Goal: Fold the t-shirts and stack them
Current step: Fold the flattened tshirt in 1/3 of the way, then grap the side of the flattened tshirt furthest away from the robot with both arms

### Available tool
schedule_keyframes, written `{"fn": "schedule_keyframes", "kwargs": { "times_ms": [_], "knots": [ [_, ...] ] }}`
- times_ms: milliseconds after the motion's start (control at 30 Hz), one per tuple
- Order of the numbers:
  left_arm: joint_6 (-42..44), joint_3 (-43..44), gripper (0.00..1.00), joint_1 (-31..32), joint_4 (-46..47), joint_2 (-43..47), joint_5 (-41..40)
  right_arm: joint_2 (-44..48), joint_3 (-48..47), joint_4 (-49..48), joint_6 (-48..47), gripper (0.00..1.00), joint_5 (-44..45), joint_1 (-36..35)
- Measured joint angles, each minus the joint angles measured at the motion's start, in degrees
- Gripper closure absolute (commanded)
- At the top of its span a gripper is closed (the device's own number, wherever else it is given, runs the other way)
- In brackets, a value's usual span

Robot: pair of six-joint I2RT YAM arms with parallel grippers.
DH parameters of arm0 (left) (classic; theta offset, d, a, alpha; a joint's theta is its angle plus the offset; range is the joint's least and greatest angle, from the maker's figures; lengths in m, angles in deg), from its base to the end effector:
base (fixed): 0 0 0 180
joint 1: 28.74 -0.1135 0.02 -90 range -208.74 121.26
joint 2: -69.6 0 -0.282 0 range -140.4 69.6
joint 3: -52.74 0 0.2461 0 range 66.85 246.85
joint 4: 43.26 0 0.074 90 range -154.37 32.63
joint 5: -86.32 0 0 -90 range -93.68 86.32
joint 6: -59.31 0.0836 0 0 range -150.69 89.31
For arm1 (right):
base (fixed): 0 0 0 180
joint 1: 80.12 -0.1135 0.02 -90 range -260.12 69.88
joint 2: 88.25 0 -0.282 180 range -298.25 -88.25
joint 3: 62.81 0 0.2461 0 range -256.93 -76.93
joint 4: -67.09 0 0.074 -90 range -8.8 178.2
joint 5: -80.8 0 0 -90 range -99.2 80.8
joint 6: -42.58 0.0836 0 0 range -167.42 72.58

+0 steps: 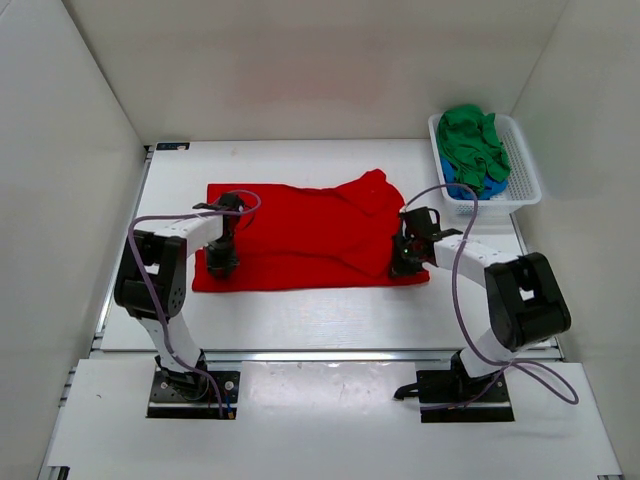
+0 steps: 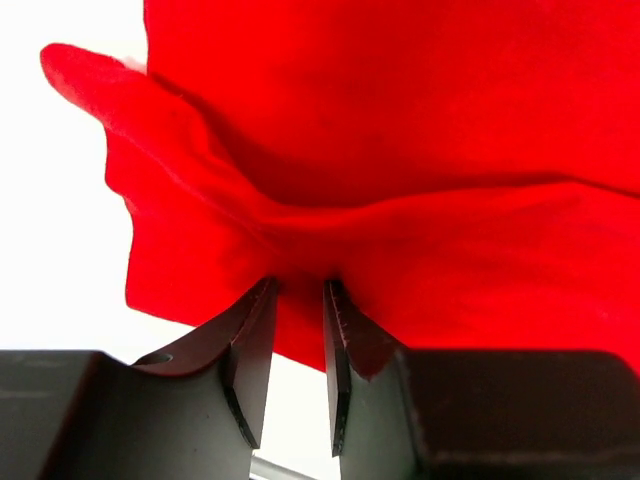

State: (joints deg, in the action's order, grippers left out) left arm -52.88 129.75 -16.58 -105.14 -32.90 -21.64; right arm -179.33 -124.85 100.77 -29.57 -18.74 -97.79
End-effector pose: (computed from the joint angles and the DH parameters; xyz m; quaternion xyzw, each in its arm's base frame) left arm 0.3087 -0.0401 0.1295 -0.0899 0.9834 0.1424 0.0677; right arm 0.2932 0.1080 0.1369 -0.0181 0.9685 0.1486 0.1992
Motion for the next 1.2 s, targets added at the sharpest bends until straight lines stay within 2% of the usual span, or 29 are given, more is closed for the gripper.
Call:
{"fn": "schedule_keyframes", "kwargs": {
  "times_ms": [267, 400, 533, 567, 600, 633, 667, 733, 800, 900, 967, 1200],
  "knots": [
    [0.8, -4.1, 0.63, 0.9, -0.9, 3.5, 1.4, 7.5, 7.0, 1.6, 2.8, 1.00, -0.6, 0.1],
    [0.8, -5.9, 0.59, 1.9, -3.2, 5.5, 2.4, 10.1, 7.5, 7.4, 3.4, 1.00, 0.3, -0.5],
    [1.5, -4.2, 0.58, 1.1, -7.5, 7.1, 3.7, 12.5, 4.7, 15.1, 3.8, 1.00, 2.1, -3.1],
    [1.7, -2.5, 0.57, 0.3, -8.7, 7.5, 3.9, 13.2, 2.7, 16.7, 3.8, 0.98, 2.3, -3.9],
    [2.1, -0.5, 0.57, -0.4, -9.5, 7.8, 4.1, 13.8, 0.7, 17.4, 3.7, 0.92, 2.4, -4.4],
    [2.4, 1.6, 0.57, -1.2, -9.8, 8.3, 4.2, 14.3, -1.5, 17.5, 3.4, 0.80, 2.3, -4.8],
    [2.8, 3.6, 0.56, -2.0, -10.2, 8.7, 4.3, 14.6, -3.6, 17.4, 3.0, 0.74, 2.3, -4.8],
    [3.6, 7.4, 0.55, -3.6, -10.1, 9.4, 4.4, 14.5, -8.2, 16.3, 1.4, 0.72, 2.7, -4.3],
    [4.4, 10.7, 0.54, -5.4, -9.6, 9.2, 4.6, 12.9, -12.1, 14.8, -0.6, 0.77, 2.3, -3.3],
    [4.6, 15.2, 0.49, -8.3, -9.0, 6.5, 5.0, 7.5, -17.5, 12.3, -3.0, 0.75, 1.1, -0.3],
    [4.1, 19.3, 0.50, -10.2, -8.3, 2.3, 5.4, 3.0, -20.5, 11.1, -4.3, 0.74, 0.9, 1.5],
    [2.1, 38.9, 0.38, -15.3, -6.9, -16.8, 10.4, -9.6, -30.0, 10.5, -7.7, 0.74, 0.9, 4.2]
  ]
}}
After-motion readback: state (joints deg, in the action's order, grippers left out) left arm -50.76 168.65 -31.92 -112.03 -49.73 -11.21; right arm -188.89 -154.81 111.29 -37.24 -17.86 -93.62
